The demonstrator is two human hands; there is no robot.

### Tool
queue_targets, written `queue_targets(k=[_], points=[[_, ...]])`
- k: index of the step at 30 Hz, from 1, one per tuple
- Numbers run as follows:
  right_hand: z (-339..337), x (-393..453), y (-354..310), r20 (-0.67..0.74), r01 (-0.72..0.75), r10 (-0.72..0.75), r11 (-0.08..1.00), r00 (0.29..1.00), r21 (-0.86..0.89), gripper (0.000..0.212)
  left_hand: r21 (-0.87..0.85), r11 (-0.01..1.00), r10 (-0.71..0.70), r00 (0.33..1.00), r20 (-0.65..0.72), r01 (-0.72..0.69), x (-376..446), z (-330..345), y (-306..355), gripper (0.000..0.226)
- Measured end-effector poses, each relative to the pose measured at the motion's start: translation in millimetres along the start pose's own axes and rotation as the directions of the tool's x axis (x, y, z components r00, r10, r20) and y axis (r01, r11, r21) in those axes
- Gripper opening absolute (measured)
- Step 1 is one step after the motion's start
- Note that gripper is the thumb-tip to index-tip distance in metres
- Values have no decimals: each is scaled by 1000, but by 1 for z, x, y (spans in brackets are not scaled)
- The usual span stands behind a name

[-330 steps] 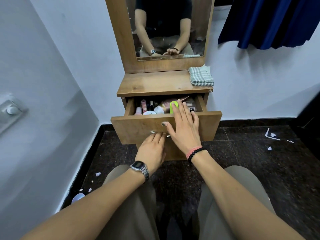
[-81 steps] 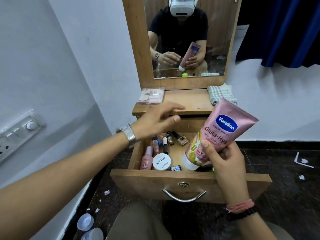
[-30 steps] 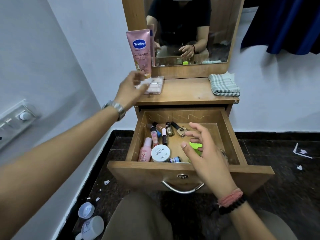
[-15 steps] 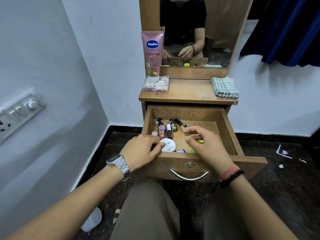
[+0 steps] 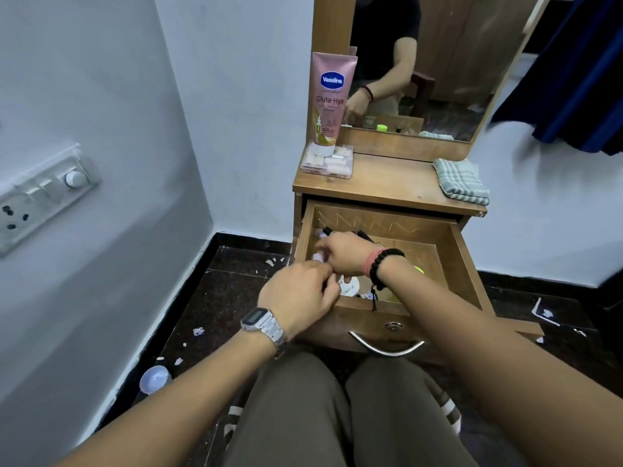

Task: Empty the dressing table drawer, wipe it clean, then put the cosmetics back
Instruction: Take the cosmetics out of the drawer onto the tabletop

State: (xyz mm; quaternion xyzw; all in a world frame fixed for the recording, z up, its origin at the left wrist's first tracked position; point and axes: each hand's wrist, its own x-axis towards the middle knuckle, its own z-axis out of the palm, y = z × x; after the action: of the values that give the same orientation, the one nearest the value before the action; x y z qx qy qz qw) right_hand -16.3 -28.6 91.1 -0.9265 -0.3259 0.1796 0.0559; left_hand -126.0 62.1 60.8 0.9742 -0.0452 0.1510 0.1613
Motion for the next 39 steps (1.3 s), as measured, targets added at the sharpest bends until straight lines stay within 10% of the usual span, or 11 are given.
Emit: queue_targets(k=[4, 15, 27, 34, 39], points=[[5, 14, -3, 38, -60, 60, 998, 997, -11, 8, 7, 1000, -4, 1000, 2, 4, -7, 2, 4, 27], [25, 21, -6, -27, -152, 153, 988, 988, 39, 48, 31, 999, -35, 990, 135, 31, -12, -11, 9, 28], [23, -8, 6, -290, 56, 122, 840, 949, 539, 38, 97, 991, 59, 940, 336, -97, -12, -18, 8, 36], [-8, -25, 12, -435, 143, 115, 844, 893, 517, 33, 219, 959, 68, 897, 436, -179, -14, -14, 6, 68], [-70, -30, 28, -571, 239, 194, 767, 798, 596, 34, 233, 960, 32, 889, 456, -155, -13, -15, 9, 47]])
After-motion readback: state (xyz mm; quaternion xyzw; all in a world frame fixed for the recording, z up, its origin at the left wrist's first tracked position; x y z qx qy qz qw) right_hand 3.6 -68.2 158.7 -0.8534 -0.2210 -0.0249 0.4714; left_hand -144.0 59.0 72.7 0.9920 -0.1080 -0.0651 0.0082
